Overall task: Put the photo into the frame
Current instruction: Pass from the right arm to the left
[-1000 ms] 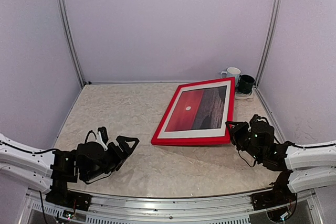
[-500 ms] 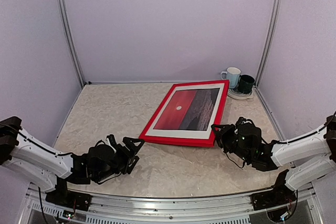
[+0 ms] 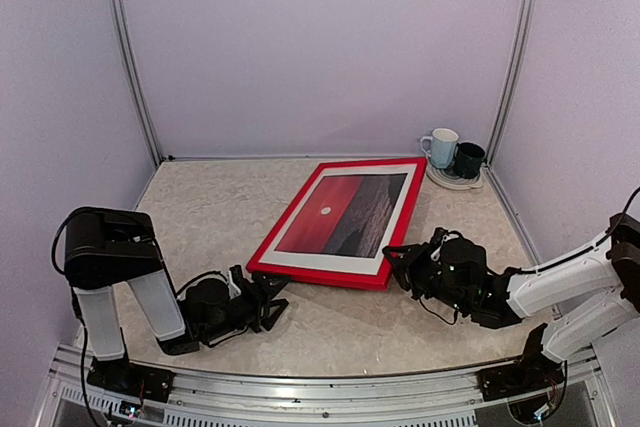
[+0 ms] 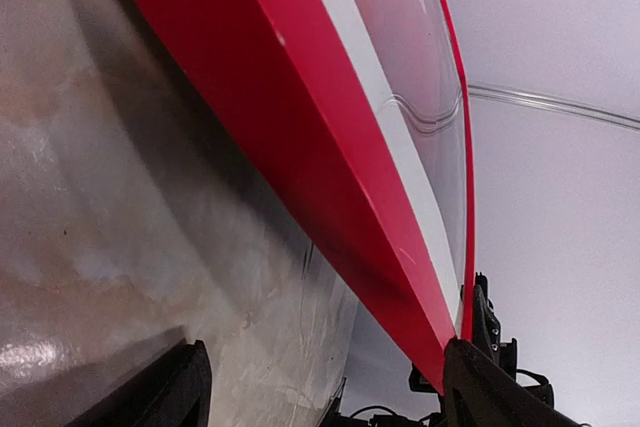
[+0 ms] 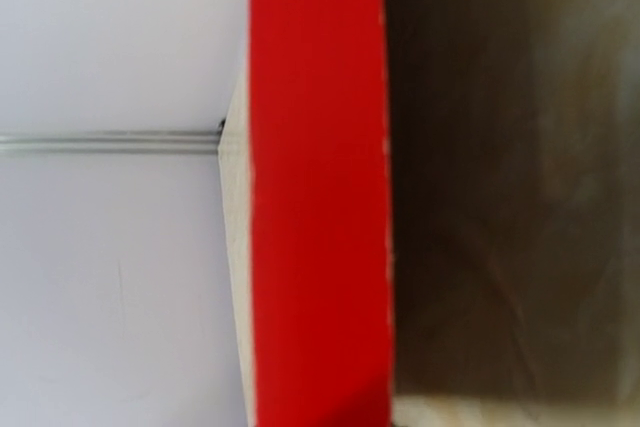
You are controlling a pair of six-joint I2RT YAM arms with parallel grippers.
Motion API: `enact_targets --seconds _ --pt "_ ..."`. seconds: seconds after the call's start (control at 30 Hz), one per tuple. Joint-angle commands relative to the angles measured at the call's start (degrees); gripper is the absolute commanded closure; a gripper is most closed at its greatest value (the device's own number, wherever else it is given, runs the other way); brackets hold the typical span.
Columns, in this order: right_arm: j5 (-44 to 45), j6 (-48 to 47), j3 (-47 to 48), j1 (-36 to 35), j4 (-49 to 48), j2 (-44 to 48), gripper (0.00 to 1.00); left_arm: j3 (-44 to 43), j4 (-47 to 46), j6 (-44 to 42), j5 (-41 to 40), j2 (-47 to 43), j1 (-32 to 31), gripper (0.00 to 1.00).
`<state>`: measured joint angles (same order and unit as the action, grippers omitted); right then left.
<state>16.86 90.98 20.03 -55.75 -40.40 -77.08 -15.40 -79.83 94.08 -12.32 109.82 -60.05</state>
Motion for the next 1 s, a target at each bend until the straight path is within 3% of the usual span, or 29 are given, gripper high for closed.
enact_targets --seconds 0.0,0.37,0.7,0.83,0.97 --pt "-7.45 0.96 2.08 -2.53 1.29 -2.84 0.97 0.88 -17.02 2.53 1.86 6.19 1.06 0.21" --pt "-7.52 2.52 2.64 -5.75 -0.82 -6.30 0.97 0.69 -11.73 -1.52 -3.23 0.73 1.27 0.22" --pt "-7.26 3.74 3.17 -8.11 -2.42 -9.01 0.96 0.49 -14.61 -1.58 -3.46 1.76 1.43 0.55" --pt "-7.51 4.03 2.79 -8.32 -2.13 -8.91 0.92 1.04 -16.62 -1.33 -3.88 2.71 1.44 0.60" --pt "-7.11 3.96 1.78 -8.42 -0.37 -7.23 0.81 1.80 -17.17 -1.48 -4.29 2.62 1.50 0.64"
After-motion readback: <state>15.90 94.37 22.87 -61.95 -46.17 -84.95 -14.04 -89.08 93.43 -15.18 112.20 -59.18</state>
